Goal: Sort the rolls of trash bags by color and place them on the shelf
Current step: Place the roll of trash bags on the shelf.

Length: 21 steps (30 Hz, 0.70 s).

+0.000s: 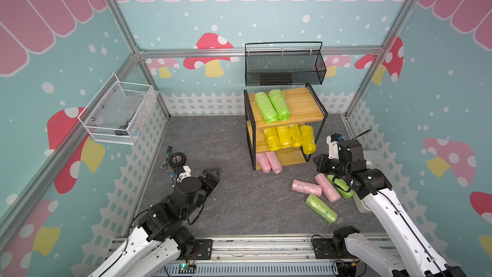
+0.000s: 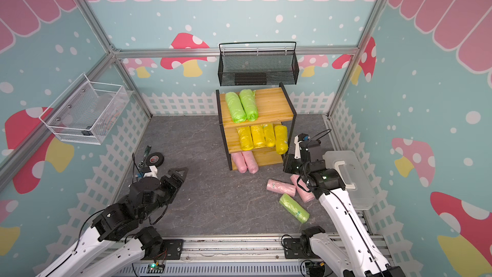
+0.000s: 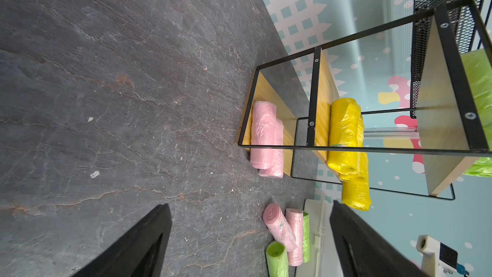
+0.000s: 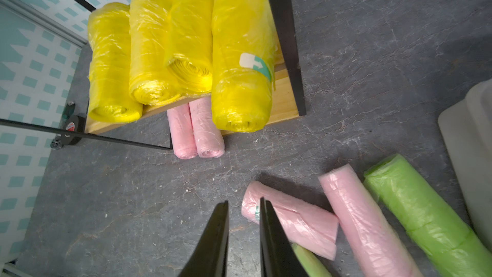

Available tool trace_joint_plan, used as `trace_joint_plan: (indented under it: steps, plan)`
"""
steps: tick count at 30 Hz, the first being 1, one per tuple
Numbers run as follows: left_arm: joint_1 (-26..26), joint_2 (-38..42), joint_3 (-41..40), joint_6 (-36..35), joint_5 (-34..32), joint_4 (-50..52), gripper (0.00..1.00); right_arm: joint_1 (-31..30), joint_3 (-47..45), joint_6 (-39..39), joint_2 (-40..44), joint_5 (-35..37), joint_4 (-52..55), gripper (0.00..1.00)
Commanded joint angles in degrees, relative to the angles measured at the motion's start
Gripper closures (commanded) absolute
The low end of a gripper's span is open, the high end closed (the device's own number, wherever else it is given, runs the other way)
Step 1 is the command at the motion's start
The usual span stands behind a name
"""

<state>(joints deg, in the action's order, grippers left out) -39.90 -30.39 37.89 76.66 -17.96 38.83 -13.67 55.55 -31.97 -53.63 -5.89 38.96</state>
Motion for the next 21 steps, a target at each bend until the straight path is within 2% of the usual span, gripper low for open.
trace_joint_plan:
  steps: [1,6,11,21]
  plan:
    - [-0.2,0.8,-0.8,-0.9,0.3,1.4,0.05,1.7,1.0,-1.4,-0.9,-3.2,0.6,0.92]
    - [-0.2,1.4,-1.0,-0.7,0.2,1.8,0.05,6.1,1.2,-4.8,-3.8,-9.1,-3.1,0.93]
    - [-0.2,2.1,-1.1,-0.7,-0.1,2.2,0.05,8.8,1.6,-7.6,-6.0,-12.0,-6.8,0.93]
    - [-0.2,2.4,-1.5,-0.7,0.0,2.5,0.05,10.6,0.9,-11.2,-8.7,-16.2,-11.2,0.92]
